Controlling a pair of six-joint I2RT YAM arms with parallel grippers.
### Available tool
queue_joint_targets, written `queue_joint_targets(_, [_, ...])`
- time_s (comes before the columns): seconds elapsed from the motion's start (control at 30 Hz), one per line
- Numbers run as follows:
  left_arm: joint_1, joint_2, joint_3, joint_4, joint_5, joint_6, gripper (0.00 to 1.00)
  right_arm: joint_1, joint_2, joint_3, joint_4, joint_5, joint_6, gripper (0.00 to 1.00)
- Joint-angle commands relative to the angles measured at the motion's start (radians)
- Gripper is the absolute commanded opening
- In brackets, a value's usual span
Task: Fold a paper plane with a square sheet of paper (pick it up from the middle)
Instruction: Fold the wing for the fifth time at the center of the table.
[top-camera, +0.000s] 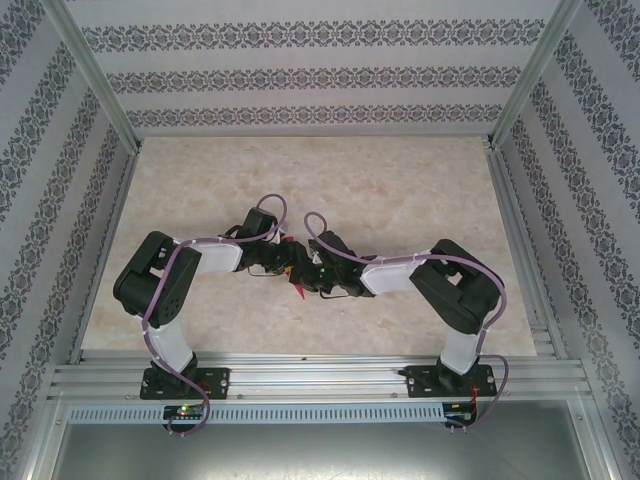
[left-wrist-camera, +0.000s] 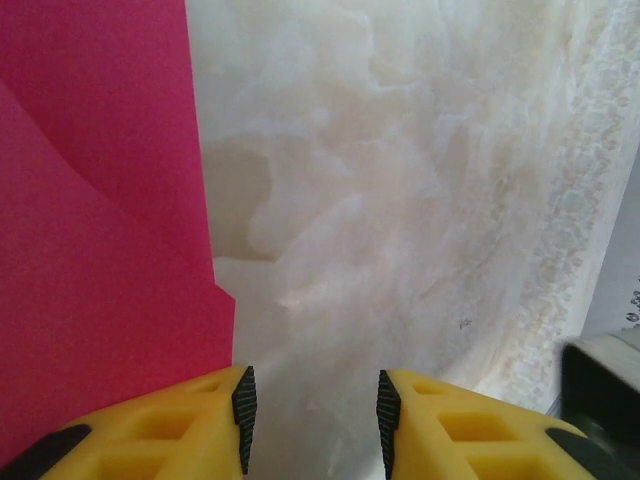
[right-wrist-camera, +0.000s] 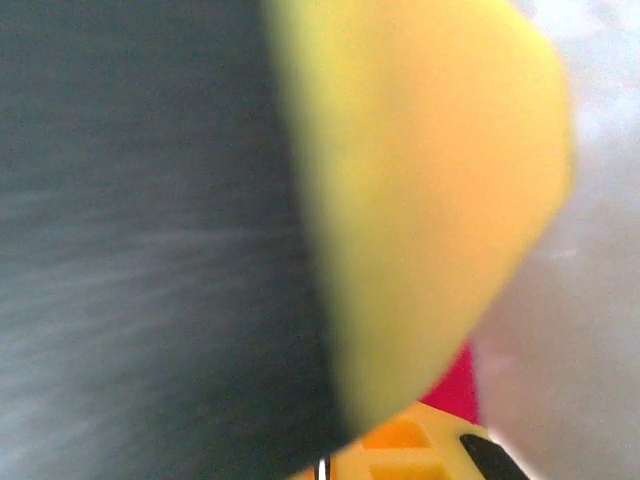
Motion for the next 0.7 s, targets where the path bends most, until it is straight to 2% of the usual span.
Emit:
queue_joint_targets(0.0, [0.003,0.036,-0.009,-0.077,-0.017,0.02,0.41,-0.002,0.046,0.008,0.064,0.026,0.037,0.11])
queue_joint_targets(0.23, [0.004,0.006,0.014,-0.095,0.004,0.037,0.43,0.0,0.049,-0.077,0.051,0.047,0.064,0.09])
queue_joint_targets(0.43, [0.005,-0.074,0.107,-0.206,0.005,0.116,0.47,0.008,0.021,-0.165,0.089,0.037,0.091,0.09])
queue_joint_targets(0.67, [0.004,-0.22,0.142,-0.356,-0.085,0.204,0.49,0.006,0.024,-0.182,0.091,0.029,0.103,0.08])
